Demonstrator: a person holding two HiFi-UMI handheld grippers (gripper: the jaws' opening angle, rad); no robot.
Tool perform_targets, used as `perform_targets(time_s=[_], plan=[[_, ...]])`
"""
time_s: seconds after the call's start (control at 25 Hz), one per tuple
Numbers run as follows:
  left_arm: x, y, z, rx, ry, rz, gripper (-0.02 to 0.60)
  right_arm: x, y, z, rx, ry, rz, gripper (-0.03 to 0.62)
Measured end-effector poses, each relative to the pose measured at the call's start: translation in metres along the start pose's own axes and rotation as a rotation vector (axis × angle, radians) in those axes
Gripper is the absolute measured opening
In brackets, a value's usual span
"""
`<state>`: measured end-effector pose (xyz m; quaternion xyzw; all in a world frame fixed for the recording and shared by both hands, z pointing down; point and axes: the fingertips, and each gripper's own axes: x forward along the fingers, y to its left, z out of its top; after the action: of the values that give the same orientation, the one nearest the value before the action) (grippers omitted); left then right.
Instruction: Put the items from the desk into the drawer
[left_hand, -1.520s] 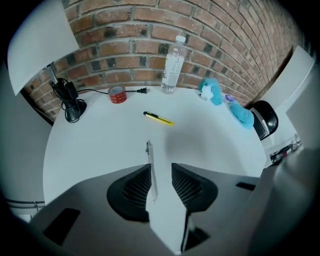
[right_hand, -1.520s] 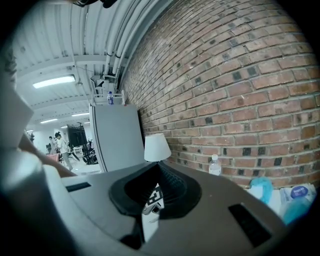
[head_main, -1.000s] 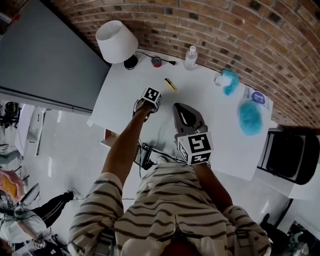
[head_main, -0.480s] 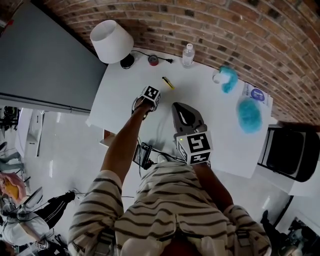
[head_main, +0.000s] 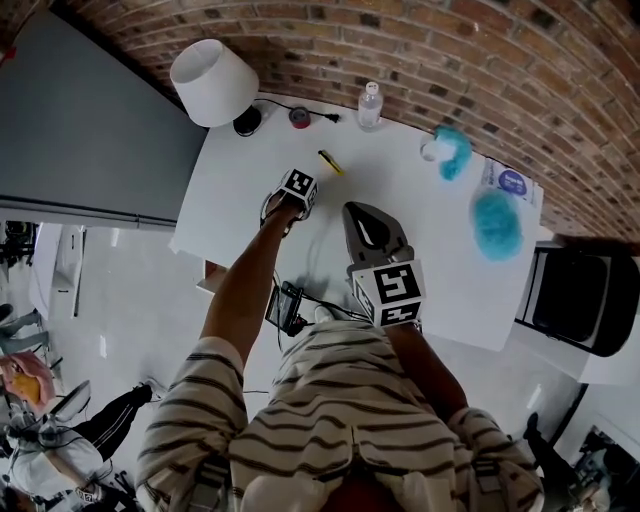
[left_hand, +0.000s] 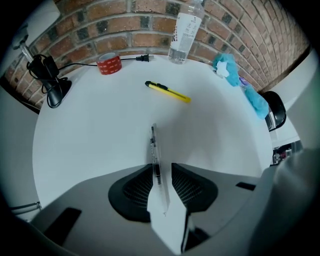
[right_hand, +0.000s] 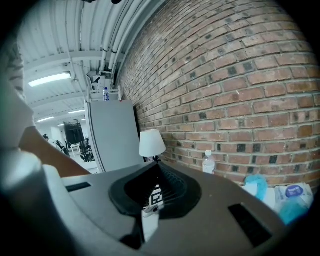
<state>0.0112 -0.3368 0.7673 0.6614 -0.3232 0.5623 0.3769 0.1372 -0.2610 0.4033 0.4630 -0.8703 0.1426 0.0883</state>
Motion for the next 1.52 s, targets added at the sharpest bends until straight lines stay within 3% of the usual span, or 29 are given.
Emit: perform_targets(time_s=[0.16,0.24,0.48,0.88,1.52], plan=[[-0.003,-0.001,-0.004,-0.009,0.032,0.001,0.118,-0.002,-0.008,-0.001,0.01,0.001,-0.013,0.011],[0.001,0.003,-0.003,-0.012,0.029,0.023,0.079,-0.002,-0.009,-0.002,0.012,0.002,-0.016,0.011],[0.001,0.002,-0.005,-0.03,0.057,0.035,0.051,0.0,-0.011,-0.005,0.001,0.014,-0.02,0.011],[-0.004,-0.001,-0.009,-0.064,0.051,0.026,0.046,-0.002,-0.016,-0.005,0.016,0.017,-0.027,0.011],[-0.05,-0.003,0.007,-0.082,-0.096,0.032,0.046,-0.004,-0.002,-0.005,0.012,0.032,-0.026,0.011]])
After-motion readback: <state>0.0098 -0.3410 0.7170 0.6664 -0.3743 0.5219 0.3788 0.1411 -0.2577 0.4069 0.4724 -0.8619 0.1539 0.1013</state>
